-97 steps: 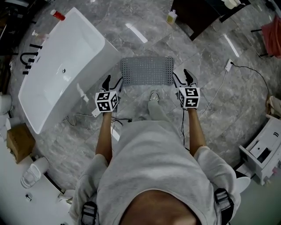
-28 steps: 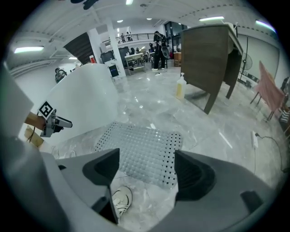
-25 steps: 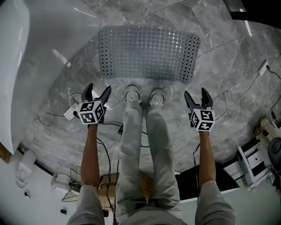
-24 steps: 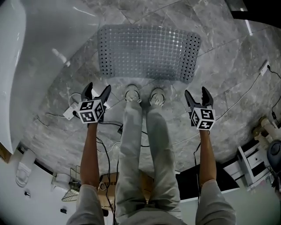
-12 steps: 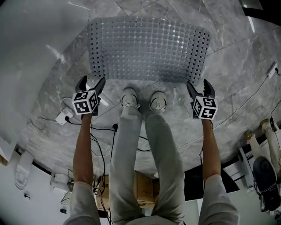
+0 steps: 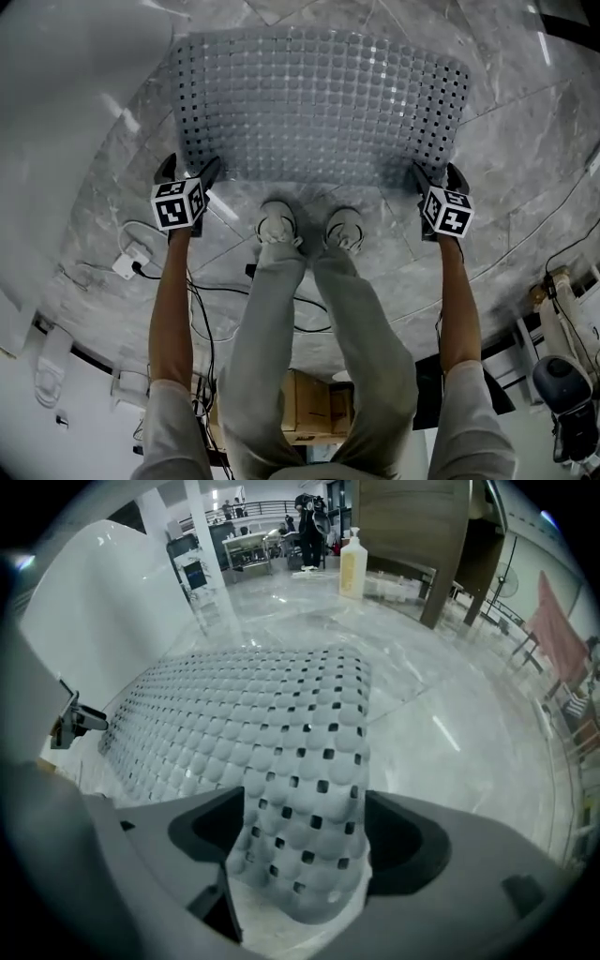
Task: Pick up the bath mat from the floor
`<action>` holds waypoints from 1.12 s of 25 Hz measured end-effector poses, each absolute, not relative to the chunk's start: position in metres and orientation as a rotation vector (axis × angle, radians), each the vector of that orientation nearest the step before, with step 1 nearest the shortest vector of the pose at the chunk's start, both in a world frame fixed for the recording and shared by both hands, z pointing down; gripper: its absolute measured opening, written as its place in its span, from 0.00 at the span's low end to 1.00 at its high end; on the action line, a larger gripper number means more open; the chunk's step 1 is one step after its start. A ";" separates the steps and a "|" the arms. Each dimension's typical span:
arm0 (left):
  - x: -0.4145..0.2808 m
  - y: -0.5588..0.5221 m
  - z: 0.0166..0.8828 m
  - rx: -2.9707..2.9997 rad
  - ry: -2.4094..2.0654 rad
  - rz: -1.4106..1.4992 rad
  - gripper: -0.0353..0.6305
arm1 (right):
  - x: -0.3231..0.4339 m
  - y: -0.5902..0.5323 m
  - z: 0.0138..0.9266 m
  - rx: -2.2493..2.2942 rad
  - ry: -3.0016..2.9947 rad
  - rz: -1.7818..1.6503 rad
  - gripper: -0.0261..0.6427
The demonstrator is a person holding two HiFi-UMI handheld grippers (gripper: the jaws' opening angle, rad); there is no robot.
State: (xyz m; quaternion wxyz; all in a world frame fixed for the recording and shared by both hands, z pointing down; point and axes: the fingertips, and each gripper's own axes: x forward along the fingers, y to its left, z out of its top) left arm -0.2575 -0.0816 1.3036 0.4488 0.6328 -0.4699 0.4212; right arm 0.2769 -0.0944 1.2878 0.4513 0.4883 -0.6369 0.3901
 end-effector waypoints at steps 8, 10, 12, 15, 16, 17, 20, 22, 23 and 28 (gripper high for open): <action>-0.260 -0.076 1.331 1.529 -1.172 1.068 0.75 | 0.288 -0.086 1.319 1.193 -1.519 1.020 0.60; -0.259 -0.076 1.332 1.530 -1.182 1.070 0.76 | 0.288 -0.086 1.320 1.194 -1.524 1.027 0.60; -0.257 -0.076 1.333 1.522 -1.184 1.083 0.76 | 0.289 -0.086 1.318 1.201 -1.525 1.020 0.59; -0.257 -0.076 1.333 1.505 -1.192 1.116 0.75 | 0.286 -0.086 1.318 1.204 -1.515 1.014 0.59; -0.257 -0.076 1.332 1.501 -1.194 1.121 0.75 | 0.284 -0.086 1.318 1.203 -1.513 1.014 0.59; -0.256 -0.076 1.332 1.499 -1.193 1.125 0.74 | 0.283 -0.086 1.317 1.201 -1.512 1.014 0.59; -0.255 -0.075 1.331 1.501 -1.174 1.130 0.71 | 0.278 -0.084 1.316 1.179 -1.522 1.016 0.53; -0.249 -0.075 1.329 1.522 -1.155 1.128 0.65 | 0.270 -0.085 1.314 1.144 -1.542 1.001 0.44; -0.244 -0.075 1.327 1.540 -1.141 1.127 0.58 | 0.265 -0.085 1.313 1.125 -1.551 0.986 0.39; -0.222 -0.073 1.320 1.602 -1.075 1.125 0.34 | 0.249 -0.083 1.309 1.092 -1.565 0.987 0.22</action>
